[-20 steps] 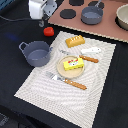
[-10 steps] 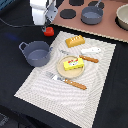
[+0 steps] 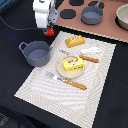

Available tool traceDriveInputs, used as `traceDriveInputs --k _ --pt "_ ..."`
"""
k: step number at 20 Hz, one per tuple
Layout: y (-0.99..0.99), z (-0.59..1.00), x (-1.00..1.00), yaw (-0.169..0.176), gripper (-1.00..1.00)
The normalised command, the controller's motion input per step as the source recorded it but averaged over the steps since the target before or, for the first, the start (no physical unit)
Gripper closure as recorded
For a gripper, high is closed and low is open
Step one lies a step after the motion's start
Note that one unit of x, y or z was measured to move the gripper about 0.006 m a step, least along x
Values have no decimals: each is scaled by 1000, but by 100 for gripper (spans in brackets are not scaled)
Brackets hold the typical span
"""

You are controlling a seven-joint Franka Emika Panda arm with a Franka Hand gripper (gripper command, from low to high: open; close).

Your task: Interact with the objects in diverse but meaningful ways.

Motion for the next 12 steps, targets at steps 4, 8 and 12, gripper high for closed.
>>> traceDriveInputs --k 4,8,12 --pt "-6 -55 70 66 -100" --pt "-4 -55 114 46 -100" --pt "0 -183 58 48 -100"
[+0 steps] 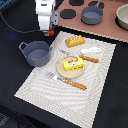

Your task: Interact with the objects in diverse but meaningful ways.

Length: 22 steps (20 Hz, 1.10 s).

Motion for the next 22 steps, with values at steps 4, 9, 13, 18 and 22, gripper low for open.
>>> traceDriveInputs --k 4,9,13,18,22 --pt "0 -186 6 46 -100" --pt "-4 -91 20 46 100" --pt "-80 -64 77 36 100" --pt "-3 -77 138 34 100" --pt "1 -102 199 20 100"
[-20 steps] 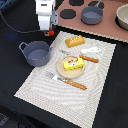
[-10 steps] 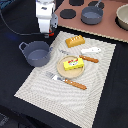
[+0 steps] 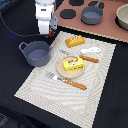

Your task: Interact with the objects in diverse but meaningful ways.

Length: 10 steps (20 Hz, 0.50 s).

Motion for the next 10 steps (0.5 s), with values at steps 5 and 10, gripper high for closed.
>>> traceDriveInputs --k 5,10 --pt "14 506 174 -27 100" --pt "-63 1000 15 -52 100"
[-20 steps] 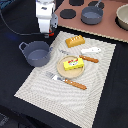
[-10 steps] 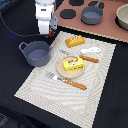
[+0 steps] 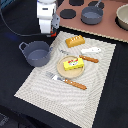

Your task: Interact with the objects in diverse but meaningful ways.

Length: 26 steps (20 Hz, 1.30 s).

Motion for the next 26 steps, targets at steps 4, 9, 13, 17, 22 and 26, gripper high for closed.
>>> traceDriveInputs --k 4,9,13,17,22,26 --pt "-260 995 329 -65 100" --pt "-643 634 453 -21 100" --pt "-834 524 576 0 100" --pt "-831 552 562 0 100" --pt "-829 618 537 0 100" --pt "-828 680 539 0 100"
